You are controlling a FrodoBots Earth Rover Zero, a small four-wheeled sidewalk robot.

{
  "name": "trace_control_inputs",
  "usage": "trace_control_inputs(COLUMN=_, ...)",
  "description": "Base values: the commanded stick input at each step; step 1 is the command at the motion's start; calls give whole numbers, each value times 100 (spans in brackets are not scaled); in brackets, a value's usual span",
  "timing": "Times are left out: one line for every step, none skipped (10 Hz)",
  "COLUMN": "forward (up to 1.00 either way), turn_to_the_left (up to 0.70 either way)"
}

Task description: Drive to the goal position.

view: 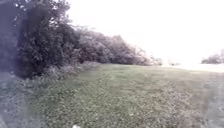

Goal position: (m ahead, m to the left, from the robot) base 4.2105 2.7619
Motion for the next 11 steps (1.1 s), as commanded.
trace_control_inputs(forward=0, turn_to_the_left=-70)
trace_control_inputs(forward=0, turn_to_the_left=-70)
trace_control_inputs(forward=0, turn_to_the_left=-70)
trace_control_inputs(forward=0, turn_to_the_left=-70)
trace_control_inputs(forward=0, turn_to_the_left=-70)
trace_control_inputs(forward=0, turn_to_the_left=-70)
trace_control_inputs(forward=0, turn_to_the_left=-70)
trace_control_inputs(forward=0, turn_to_the_left=-70)
trace_control_inputs(forward=0, turn_to_the_left=-70)
trace_control_inputs(forward=0, turn_to_the_left=-70)
trace_control_inputs(forward=0, turn_to_the_left=-70)
